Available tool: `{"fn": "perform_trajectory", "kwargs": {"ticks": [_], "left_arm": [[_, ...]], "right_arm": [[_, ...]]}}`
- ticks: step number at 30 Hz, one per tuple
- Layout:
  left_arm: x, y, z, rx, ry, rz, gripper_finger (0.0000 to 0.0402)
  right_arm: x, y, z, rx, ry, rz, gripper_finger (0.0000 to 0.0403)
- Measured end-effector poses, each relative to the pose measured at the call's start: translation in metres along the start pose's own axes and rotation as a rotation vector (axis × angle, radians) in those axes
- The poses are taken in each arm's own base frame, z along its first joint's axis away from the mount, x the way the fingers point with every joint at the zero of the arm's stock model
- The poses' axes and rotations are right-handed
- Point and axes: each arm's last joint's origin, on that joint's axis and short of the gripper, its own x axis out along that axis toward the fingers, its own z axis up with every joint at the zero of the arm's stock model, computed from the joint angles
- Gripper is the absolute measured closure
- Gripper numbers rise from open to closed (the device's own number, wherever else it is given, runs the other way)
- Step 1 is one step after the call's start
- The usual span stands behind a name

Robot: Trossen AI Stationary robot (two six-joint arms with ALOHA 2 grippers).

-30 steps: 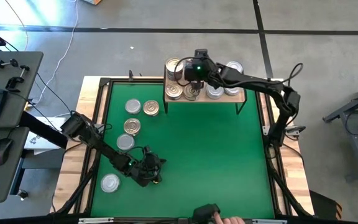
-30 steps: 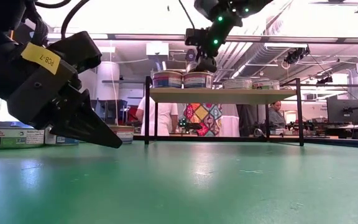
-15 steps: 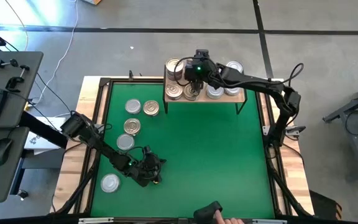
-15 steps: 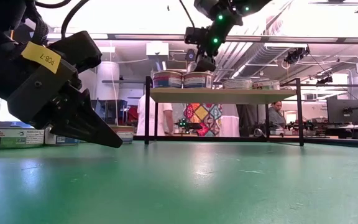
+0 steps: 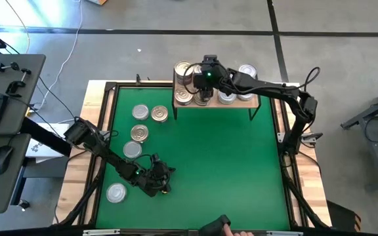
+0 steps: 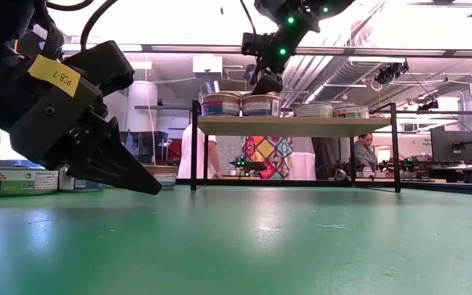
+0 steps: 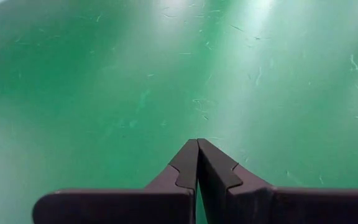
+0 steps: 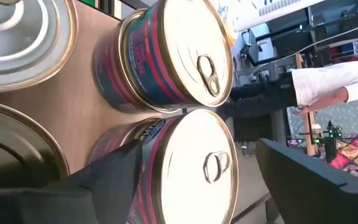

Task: Stack canned seafood by type on shelf
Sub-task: Stack the blue pink tuna can on top of the top right blue pink tuna can on the shelf, then stack the green tuna can on top of the top left green tuna can on the shelf

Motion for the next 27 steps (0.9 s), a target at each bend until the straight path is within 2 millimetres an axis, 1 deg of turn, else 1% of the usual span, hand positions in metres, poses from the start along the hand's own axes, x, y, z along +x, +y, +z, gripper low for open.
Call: {"fn": "perform_trajectory", "kwargs": {"ticks": [3, 6, 8, 11, 14, 17, 20, 22, 24, 27], "left_arm": [[0.0, 0.0, 0.0, 0.0, 0.0, 0.0, 0.0401], [0.0, 0.0, 0.0, 0.0, 0.0, 0.0, 0.0401], [0.0, 0.0, 0.0, 0.0, -0.001, -0.001, 0.0401], [0.0, 0.0, 0.0, -0.003, -0.003, -0.003, 0.0401], [0.0, -0.001, 0.001, -0.007, -0.005, -0.005, 0.0401], [0.0, -0.001, 0.001, -0.013, -0.01, -0.009, 0.0401], [0.0, -0.001, 0.002, -0.016, -0.013, -0.011, 0.0401], [0.0, -0.002, 0.002, -0.021, -0.015, -0.014, 0.0401], [0.0, -0.002, 0.002, -0.025, -0.019, -0.017, 0.0401], [0.0, -0.003, 0.003, -0.025, -0.025, -0.022, 0.0401]], "right_arm": [[-0.006, 0.0, 0.003, -0.007, -0.004, -0.001, 0.0095], [-0.018, -0.005, 0.008, 0.006, -0.003, -0.004, 0.0094], [-0.032, -0.01, 0.013, 0.031, 0.012, -0.014, 0.0094], [-0.061, -0.014, 0.019, 0.086, 0.029, 0.019, 0.0094], [-0.09, -0.003, 0.023, 0.138, 0.003, 0.173, 0.0094], [-0.118, 0.015, 0.026, 0.182, -0.017, 0.358, 0.0094], [-0.145, 0.046, 0.025, 0.182, 0.0, 0.437, 0.0094], [-0.162, 0.074, 0.025, 0.183, -0.03, 0.479, 0.0094], [-0.174, 0.106, 0.021, 0.198, -0.061, 0.522, 0.0094], [-0.189, 0.158, 0.011, 0.291, -0.13, 0.586, 0.0094]]}}
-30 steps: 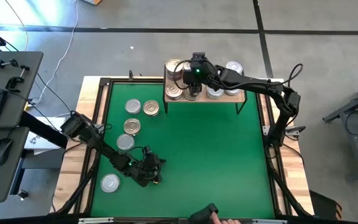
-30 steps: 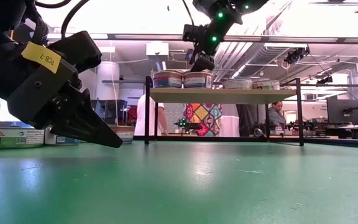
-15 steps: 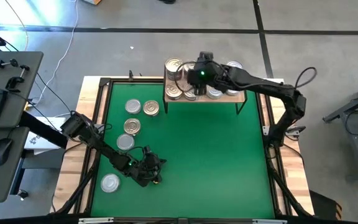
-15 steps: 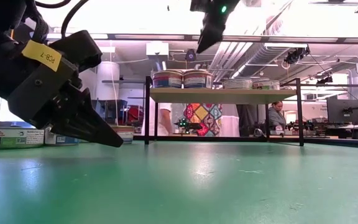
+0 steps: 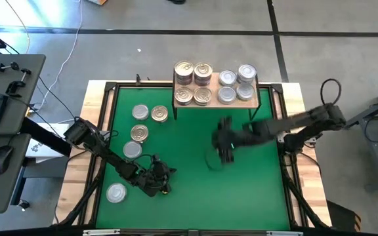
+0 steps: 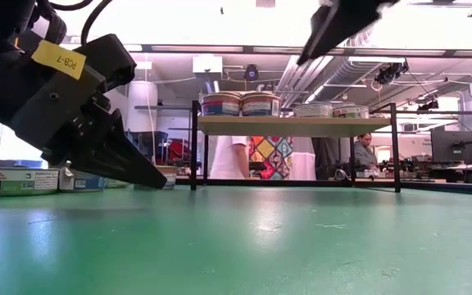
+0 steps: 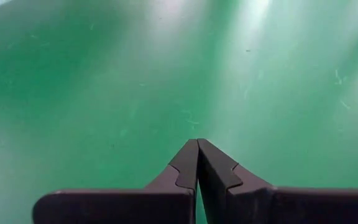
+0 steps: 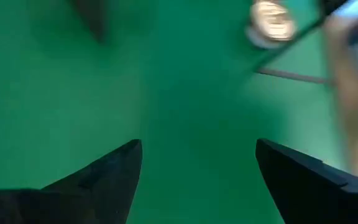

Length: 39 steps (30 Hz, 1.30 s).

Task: Stack canned seafood by type on shelf
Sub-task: Stack the green tuna can on top of the top left green tuna can on the shelf

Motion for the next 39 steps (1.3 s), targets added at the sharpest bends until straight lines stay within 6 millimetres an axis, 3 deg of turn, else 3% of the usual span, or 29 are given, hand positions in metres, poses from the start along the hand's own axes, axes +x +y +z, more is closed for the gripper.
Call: {"fn": "perform_trajectory", "kwargs": {"ticks": [6, 11, 17, 20, 26, 33, 39], "left_arm": [[0.001, 0.004, -0.001, -0.017, 0.122, -0.057, 0.0402], [-0.015, 0.006, 0.019, 0.013, 0.314, -0.1, 0.0402], [-0.054, 0.018, 0.054, 0.068, 0.476, 0.067, 0.0402], [-0.075, 0.032, 0.065, 0.025, 0.539, 0.186, 0.0402], [-0.104, 0.065, 0.068, -0.124, 0.601, 0.487, 0.0402], [-0.1, 0.078, 0.063, -0.213, 0.629, 0.643, 0.0402], [-0.082, 0.094, 0.038, -0.248, 0.741, 0.629, 0.0402]], "right_arm": [[0.038, 0.088, -0.053, 0.177, -0.268, 0.169, 0.0094], [0.064, 0.125, -0.092, 0.33, -0.513, 0.182, 0.0094], [0.087, 0.138, -0.114, 0.419, -0.56, 0.094, 0.0094], [0.097, 0.143, -0.113, 0.409, -0.542, 0.079, 0.0094], [0.112, 0.149, -0.103, 0.367, -0.534, 0.068, 0.0094], [0.117, 0.15, -0.091, 0.323, -0.545, 0.068, 0.0094], [0.117, 0.15, -0.091, 0.313, -0.542, 0.076, 0.0094]]}}
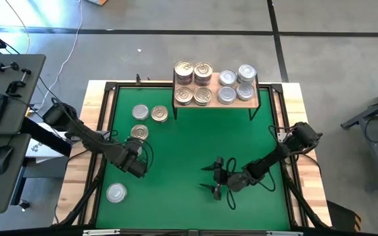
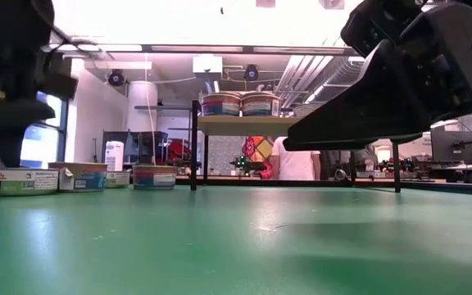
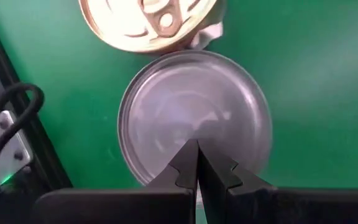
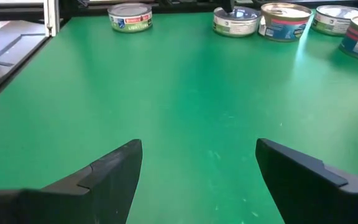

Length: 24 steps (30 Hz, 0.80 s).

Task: Stack canned seafood by type on shelf
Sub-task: Stack the green tuna can on top of the top left green tuna can on the shelf

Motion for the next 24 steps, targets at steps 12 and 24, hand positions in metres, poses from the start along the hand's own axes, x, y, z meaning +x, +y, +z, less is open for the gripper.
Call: {"fn": "perform_trajectory", "kwargs": {"ticks": [12, 24], "left_arm": [[-0.004, -0.05, 0.011, 0.066, -0.182, -0.514, 0.0401], [-0.034, -0.098, 0.03, 0.267, -0.596, -0.948, 0.0401]], "right_arm": [[0.0, 0.0, 0.0, -0.006, -0.002, 0.005, 0.0094], [0.0, 0.0, 0.0, 0.008, -0.001, 0.008, 0.0094]]}}
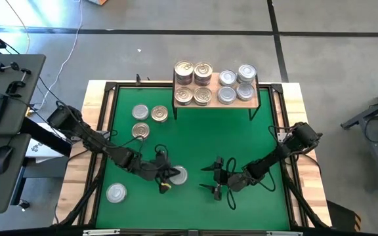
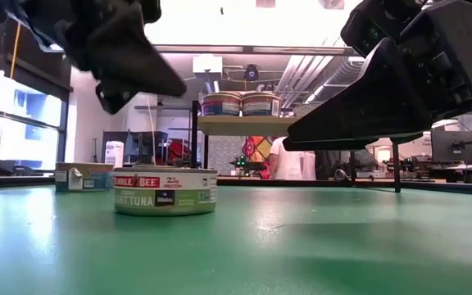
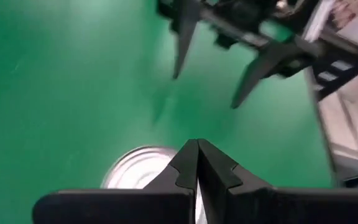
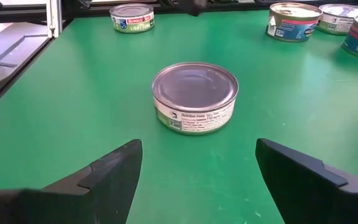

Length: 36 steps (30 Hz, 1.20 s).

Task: Stack canned seafood by type on shelf
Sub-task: Stack the green tuna can on top of the top left green tuna can on the shelf

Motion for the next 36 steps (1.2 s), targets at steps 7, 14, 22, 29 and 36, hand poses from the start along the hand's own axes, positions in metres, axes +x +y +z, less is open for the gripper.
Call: {"fn": "perform_trajectory", "kwargs": {"ticks": [7, 14, 22, 29, 36], "left_arm": [[0.025, 0.016, -0.015, 0.084, 0.1, 0.055, 0.0401], [0.053, 0.037, -0.022, 0.075, 0.077, 0.146, 0.0401], [0.05, 0.033, -0.007, 0.095, -0.014, 0.088, 0.0401], [0.059, 0.052, -0.006, 0.095, 0.053, 0.104, 0.0401], [0.072, 0.063, -0.012, 0.056, 0.065, 0.139, 0.0401]], "right_arm": [[0.0, 0.0, 0.0, 0.003, 0.001, 0.005, 0.0094], [0.0, 0.0, 0.0, 0.006, 0.005, 0.018, 0.0094], [0.0, 0.001, 0.0, 0.004, 0.008, 0.03, 0.0094], [0.0, 0.001, 0.0, 0.006, 0.007, 0.03, 0.0094], [0.0, 0.002, 0.0, 0.007, 0.01, 0.053, 0.0094]]}}
